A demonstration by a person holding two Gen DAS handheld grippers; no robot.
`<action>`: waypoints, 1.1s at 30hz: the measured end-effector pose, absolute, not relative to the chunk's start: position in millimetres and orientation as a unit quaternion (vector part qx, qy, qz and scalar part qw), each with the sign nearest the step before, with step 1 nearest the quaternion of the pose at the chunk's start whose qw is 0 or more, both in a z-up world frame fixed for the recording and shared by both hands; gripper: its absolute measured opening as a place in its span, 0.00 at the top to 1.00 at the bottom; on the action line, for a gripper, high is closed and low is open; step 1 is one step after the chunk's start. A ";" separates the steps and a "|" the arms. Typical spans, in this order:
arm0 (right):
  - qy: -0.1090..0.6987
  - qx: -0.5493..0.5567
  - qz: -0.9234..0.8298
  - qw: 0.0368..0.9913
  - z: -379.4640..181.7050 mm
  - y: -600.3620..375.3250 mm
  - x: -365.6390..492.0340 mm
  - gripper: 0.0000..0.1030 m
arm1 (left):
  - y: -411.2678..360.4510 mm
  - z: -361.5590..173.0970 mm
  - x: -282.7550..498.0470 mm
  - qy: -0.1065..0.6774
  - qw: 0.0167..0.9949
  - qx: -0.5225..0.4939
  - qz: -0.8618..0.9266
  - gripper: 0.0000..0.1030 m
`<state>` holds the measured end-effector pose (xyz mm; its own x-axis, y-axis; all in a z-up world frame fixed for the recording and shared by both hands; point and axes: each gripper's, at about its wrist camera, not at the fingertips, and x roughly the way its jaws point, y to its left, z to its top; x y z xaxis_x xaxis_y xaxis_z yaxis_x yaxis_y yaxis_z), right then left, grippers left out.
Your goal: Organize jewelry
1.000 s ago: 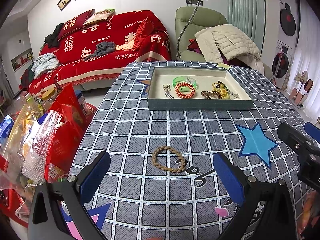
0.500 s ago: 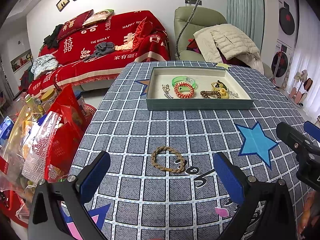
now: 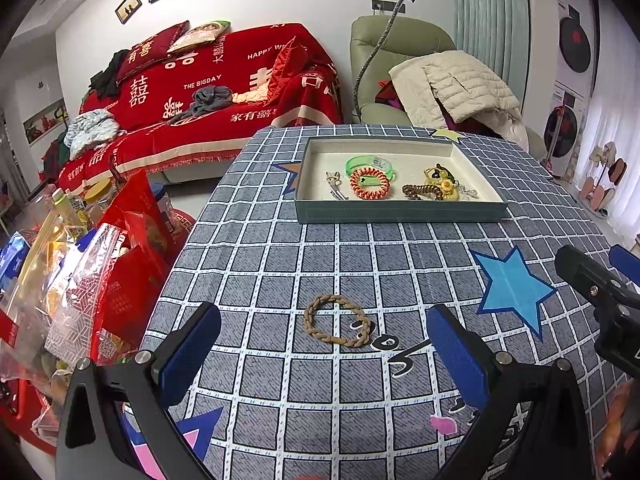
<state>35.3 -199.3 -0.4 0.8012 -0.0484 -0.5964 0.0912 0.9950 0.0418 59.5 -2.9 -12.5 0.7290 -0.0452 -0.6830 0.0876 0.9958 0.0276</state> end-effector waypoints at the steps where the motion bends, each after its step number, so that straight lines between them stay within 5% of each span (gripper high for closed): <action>1: 0.313 0.034 -0.037 0.948 -0.1 -199.4 35.3 0.00 | -2.9 -12.4 59.5 0.366 0.929 0.029 -0.035 0.00; 33: 0.312 0.035 -0.036 0.949 0.4 -201.9 34.4 0.00 | -6.7 -10.0 58.4 0.363 0.931 0.037 -0.034 0.00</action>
